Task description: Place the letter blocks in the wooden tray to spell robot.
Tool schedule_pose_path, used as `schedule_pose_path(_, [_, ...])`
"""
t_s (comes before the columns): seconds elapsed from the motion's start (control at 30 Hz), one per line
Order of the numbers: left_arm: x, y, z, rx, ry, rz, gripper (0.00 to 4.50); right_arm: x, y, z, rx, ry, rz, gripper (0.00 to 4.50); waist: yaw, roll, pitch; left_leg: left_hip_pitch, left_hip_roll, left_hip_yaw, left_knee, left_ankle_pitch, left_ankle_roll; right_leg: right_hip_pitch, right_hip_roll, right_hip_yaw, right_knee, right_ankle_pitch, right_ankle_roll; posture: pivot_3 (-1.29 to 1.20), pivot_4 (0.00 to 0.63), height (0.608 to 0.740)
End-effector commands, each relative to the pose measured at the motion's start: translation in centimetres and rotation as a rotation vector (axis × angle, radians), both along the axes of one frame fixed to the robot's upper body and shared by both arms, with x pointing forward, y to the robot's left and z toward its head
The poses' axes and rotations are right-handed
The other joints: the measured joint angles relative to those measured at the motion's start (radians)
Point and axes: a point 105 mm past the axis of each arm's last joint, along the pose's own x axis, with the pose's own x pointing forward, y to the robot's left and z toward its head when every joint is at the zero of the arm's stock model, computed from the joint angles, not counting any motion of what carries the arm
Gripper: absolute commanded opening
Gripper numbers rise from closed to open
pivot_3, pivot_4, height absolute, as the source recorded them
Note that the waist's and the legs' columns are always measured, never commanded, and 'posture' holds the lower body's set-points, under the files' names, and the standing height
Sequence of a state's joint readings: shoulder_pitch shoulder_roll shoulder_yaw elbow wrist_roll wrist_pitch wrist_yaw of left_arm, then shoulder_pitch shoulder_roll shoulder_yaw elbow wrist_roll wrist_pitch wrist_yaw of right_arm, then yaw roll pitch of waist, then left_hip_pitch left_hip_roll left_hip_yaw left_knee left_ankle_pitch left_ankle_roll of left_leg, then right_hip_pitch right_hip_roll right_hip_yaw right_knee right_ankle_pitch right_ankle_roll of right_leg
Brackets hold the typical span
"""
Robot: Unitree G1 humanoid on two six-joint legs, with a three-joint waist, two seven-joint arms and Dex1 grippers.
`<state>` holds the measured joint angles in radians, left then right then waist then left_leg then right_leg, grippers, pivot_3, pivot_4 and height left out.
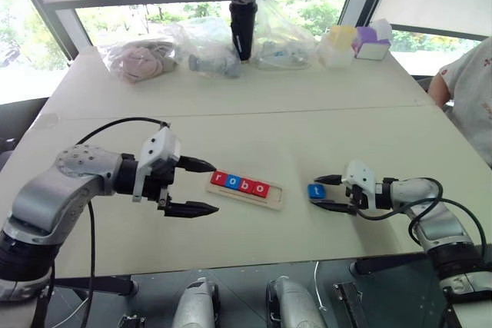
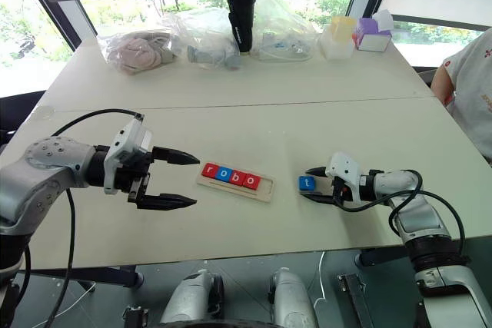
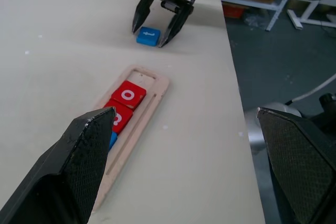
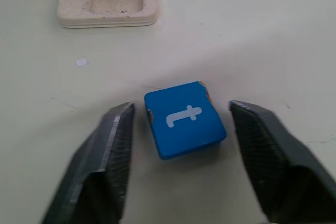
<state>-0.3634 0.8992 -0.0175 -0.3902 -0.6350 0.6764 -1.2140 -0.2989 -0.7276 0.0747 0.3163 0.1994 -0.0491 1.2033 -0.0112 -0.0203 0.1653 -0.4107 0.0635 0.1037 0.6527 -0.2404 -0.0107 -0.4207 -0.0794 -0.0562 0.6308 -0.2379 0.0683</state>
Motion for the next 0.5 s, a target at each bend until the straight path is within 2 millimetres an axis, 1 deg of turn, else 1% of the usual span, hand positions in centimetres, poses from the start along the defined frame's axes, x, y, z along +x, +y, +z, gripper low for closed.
schedule_pose_path(0.03, [0.0, 0.2, 0.8, 0.008, -0.056, 0.002, 4.50, -0.4, -0.7, -0.7, -0.034, 0.022, -0.016, 1.18, 0.001, 0.000, 0.000, 0.001, 0.000, 0.000, 0.000, 0.000, 0.000, 0.001, 0.000, 0.000, 0.000, 0.000, 0.000, 0.00, 0.150, 0.740])
schedule_pose_path(0.13, [0.0, 0.2, 0.6, 0.013, -0.057, 0.002, 4.50, -0.3, -0.7, -0.4, -0.042, 0.003, -0.027, 1.19, 0.001, 0.000, 0.000, 0.001, 0.000, 0.000, 0.000, 0.000, 0.000, 0.001, 0.000, 0.000, 0.000, 0.000, 0.000, 0.00, 0.150, 0.740])
schedule_pose_path(0.2, [0.0, 0.4, 0.5, 0.022, -0.062, 0.007, 4.50, 0.3, 0.0, 1.5, -0.012, -0.046, -0.049, 1.19, 0.000, 0.000, 0.000, 0.001, 0.000, 0.000, 0.000, 0.000, 0.000, 0.001, 0.000, 0.000, 0.000, 0.000, 0.000, 0.00, 0.150, 0.740])
schedule_pose_path(0.27, [0.1, 0.6, 0.4, 0.032, -0.071, 0.016, 4.50, 0.4, 1.0, 3.4, 0.026, -0.080, -0.056, 1.19, 0.000, 0.000, 0.000, 0.001, 0.000, 0.000, 0.000, 0.000, 0.000, 0.000, -0.001, 0.000, 0.000, 0.000, 0.000, 0.00, 0.150, 0.740])
schedule_pose_path(0.3, [0.4, 0.8, 0.3, 0.039, -0.087, 0.026, 4.50, 0.0, 1.8, 4.3, 0.043, -0.088, -0.042, 1.19, 0.000, 0.000, 0.000, 0.001, 0.000, 0.000, 0.000, 0.000, 0.000, 0.000, -0.001, 0.001, 0.001, 0.000, 0.000, 0.00, 0.150, 0.740])
schedule_pose_path(0.37, [0.6, 1.0, 0.2, 0.058, -0.111, 0.031, 4.50, -1.0, 3.4, 5.2, 0.064, -0.082, -0.009, 1.19, 0.000, 0.000, 0.000, 0.001, 0.001, 0.000, -0.002, 0.000, 0.000, -0.002, -0.001, 0.001, 0.001, 0.000, -0.001, 0.00, 0.150, 0.740])
schedule_pose_path(0.43, [0.7, 1.0, -0.1, 0.078, -0.127, 0.011, 4.50, -2.0, 5.0, 5.5, 0.071, -0.062, 0.026, 1.19, 0.001, 0.000, 0.000, 0.001, 0.001, 0.000, -0.003, 0.000, 0.000, -0.003, 0.000, 0.001, 0.001, 0.000, -0.001, 0.00, 0.150, 0.740])
schedule_pose_path(0.5, [0.8, 0.8, -0.1, 0.080, -0.132, 0.000, 4.50, -2.4, 6.0, 5.6, 0.071, -0.052, 0.033, 1.19, 0.001, 0.000, 0.000, 0.001, 0.001, 0.000, -0.003, 0.000, 0.000, -0.003, 0.000, 0.001, 0.001, 0.000, -0.001, 0.00, 0.150, 0.740])
